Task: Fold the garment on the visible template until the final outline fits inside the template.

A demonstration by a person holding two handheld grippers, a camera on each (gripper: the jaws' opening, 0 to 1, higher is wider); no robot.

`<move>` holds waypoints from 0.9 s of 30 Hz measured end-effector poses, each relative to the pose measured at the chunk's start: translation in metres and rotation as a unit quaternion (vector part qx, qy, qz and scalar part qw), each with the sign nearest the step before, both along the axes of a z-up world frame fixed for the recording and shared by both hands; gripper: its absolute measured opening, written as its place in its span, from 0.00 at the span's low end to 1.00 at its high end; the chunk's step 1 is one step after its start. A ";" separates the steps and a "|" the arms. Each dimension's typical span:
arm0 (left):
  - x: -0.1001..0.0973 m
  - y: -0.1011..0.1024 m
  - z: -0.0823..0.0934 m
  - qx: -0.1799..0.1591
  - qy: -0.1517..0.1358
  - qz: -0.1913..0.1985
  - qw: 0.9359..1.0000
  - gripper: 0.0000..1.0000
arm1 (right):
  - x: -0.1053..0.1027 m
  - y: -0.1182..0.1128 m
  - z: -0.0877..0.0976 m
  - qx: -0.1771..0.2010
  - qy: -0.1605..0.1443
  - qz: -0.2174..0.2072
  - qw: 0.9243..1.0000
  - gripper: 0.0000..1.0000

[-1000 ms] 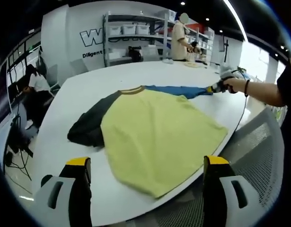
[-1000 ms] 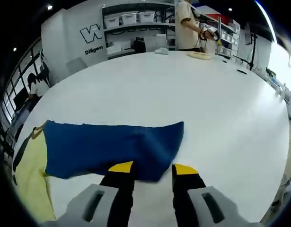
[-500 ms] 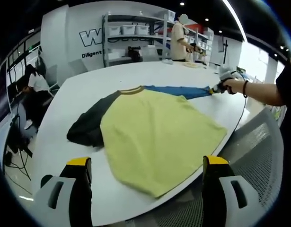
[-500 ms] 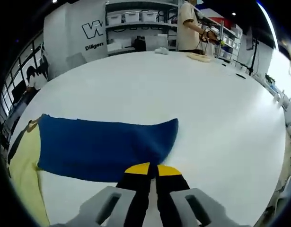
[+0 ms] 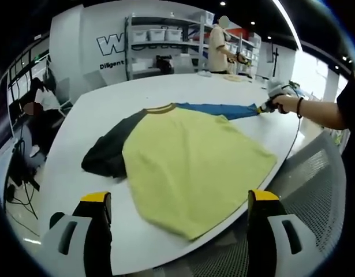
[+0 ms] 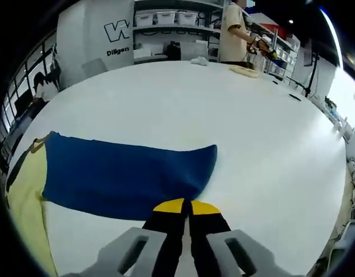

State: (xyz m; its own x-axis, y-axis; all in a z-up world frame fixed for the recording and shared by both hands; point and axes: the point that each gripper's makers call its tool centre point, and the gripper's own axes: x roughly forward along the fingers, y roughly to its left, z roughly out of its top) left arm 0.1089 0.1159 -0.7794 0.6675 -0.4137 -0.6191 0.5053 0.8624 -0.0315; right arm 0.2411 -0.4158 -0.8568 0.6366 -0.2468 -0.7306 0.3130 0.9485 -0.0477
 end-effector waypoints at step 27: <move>-0.005 -0.006 -0.001 -0.009 0.008 -0.024 1.000 0.99 | 0.056 0.121 0.080 0.034 -0.089 0.136 0.986 0.00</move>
